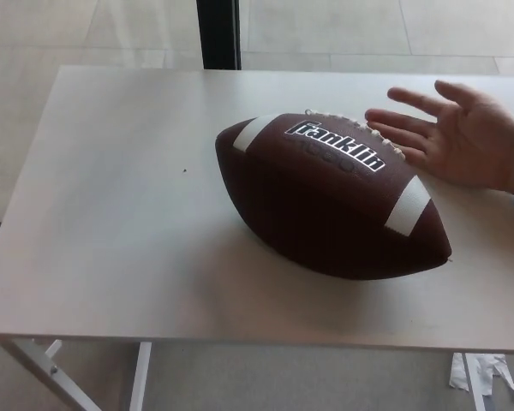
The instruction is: The robot uses both its hands to grab the left and right ends of a football kept in the middle of the desk infront of it, lifts it up and places it in the palm of a person
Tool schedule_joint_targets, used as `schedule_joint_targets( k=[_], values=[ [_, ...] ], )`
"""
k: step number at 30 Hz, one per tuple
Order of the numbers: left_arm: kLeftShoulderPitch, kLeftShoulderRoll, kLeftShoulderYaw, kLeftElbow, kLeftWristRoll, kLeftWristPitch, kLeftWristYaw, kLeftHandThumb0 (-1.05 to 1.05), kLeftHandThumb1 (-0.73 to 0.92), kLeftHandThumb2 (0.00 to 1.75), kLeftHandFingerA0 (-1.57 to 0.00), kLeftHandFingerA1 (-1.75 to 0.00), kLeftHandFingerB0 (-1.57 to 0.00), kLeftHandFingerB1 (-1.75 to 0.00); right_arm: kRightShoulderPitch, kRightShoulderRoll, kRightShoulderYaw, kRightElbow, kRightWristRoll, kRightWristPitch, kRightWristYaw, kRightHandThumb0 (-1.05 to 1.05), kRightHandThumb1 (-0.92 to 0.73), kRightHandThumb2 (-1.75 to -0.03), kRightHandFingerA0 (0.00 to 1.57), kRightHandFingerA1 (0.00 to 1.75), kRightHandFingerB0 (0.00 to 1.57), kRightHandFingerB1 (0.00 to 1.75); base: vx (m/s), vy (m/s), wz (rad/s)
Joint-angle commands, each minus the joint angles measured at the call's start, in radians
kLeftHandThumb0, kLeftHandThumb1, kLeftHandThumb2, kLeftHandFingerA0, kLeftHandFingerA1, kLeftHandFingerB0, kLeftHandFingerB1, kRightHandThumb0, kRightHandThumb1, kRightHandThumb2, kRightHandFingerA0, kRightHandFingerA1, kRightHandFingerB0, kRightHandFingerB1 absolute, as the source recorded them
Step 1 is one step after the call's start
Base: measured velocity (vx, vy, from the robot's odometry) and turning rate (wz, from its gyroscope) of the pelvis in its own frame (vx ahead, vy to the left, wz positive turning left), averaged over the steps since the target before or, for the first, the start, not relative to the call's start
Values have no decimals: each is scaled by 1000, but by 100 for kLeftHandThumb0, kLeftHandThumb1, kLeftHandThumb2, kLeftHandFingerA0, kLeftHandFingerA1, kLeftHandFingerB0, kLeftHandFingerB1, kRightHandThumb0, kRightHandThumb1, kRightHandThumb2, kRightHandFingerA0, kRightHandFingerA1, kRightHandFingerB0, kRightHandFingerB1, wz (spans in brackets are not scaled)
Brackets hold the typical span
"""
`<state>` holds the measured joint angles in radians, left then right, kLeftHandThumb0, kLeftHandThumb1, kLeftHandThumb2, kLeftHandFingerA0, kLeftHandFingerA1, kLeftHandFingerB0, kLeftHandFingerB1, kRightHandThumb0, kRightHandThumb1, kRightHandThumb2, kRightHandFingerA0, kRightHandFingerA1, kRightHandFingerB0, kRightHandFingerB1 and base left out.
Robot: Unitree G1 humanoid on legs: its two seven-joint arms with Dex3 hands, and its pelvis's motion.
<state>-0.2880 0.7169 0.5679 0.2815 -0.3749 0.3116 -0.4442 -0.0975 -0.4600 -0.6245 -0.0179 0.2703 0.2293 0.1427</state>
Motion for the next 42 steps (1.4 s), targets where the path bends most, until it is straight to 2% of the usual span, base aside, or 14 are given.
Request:
schedule_joint_targets(
  k=[1,3,4,7,8,9,10,11,16,28,29,30,38,42],
  values=[
    [-195,-58,-288,-200,84,168,59,-85,92,78,-13,-46,-5,-33,-51,222,141,-246,72,198,-174,-88,-72,-110,20,50,8,37,0,0,0],
    [-193,-65,-305,-223,81,179,66,-86,92,79,-15,-47,-4,-32,-53,256,148,-260,76,220,-184,-87,-72,-110,20,50,7,37,0,0,0],
    [-193,-78,-326,-241,79,188,66,-84,92,78,-16,-47,-4,-34,-47,282,165,-251,73,212,-180,-89,-89,-68,25,39,17,27,0,0,0],
    [-202,-95,-377,-264,81,214,69,-86,92,79,-16,-47,-4,-32,-31,332,197,-240,50,201,-177,-90,-87,-67,28,38,20,28,0,0,0],
    [-203,-118,-412,-260,94,204,69,-87,91,78,-16,-47,-5,-33,-17,357,222,-253,37,254,-197,-91,-86,-67,43,47,24,29,0,0,0],
    [-202,-126,-428,-257,104,198,71,-38,52,114,0,-50,0,-51,-9,372,234,-263,31,257,-201,-88,-87,-67,39,45,22,28,0,0,0],
    [-201,-134,-448,-250,115,192,71,-38,51,114,-1,-50,0,-51,-4,385,243,-249,18,244,-203,-87,-88,-67,38,44,21,28,0,0,0],
    [-190,-150,-464,-233,123,180,74,-87,92,76,-20,-48,-8,-35,6,399,260,-238,-1,234,-209,-86,-90,-66,36,38,20,26,0,0,0],
    [-159,-177,-539,-202,173,168,81,-87,92,76,-21,-45,-10,-35,50,421,311,-200,-36,200,-202,-82,-92,-73,28,41,15,27,0,0,0],
    [-110,-213,-660,-150,287,89,84,-88,92,76,-22,-50,-12,-38,210,498,399,-194,-87,108,-233,-86,-92,-68,34,45,22,28,0,0,0],
    [-108,-219,-671,-140,293,87,81,-91,92,74,-23,-49,-11,-37,237,515,407,-195,-86,89,-231,-85,-71,-108,29,55,16,43,0,0,0],
    [-109,-228,-679,-132,298,84,85,-93,91,73,-24,-50,-12,-38,256,522,416,-193,-90,72,-226,-87,-91,-68,35,50,24,28,0,0,0],
    [-174,-317,-726,-32,351,37,114,-94,92,75,-24,-54,-11,-39,374,555,536,-202,-153,-7,-225,-87,-91,-68,37,56,27,32,0,0,0],
    [-230,-354,-755,2,386,66,131,-94,92,76,-43,-73,-20,-42,394,549,585,-183,-186,-29,-237,-91,-92,-68,39,57,26,34,0,0,0]
  ],
)
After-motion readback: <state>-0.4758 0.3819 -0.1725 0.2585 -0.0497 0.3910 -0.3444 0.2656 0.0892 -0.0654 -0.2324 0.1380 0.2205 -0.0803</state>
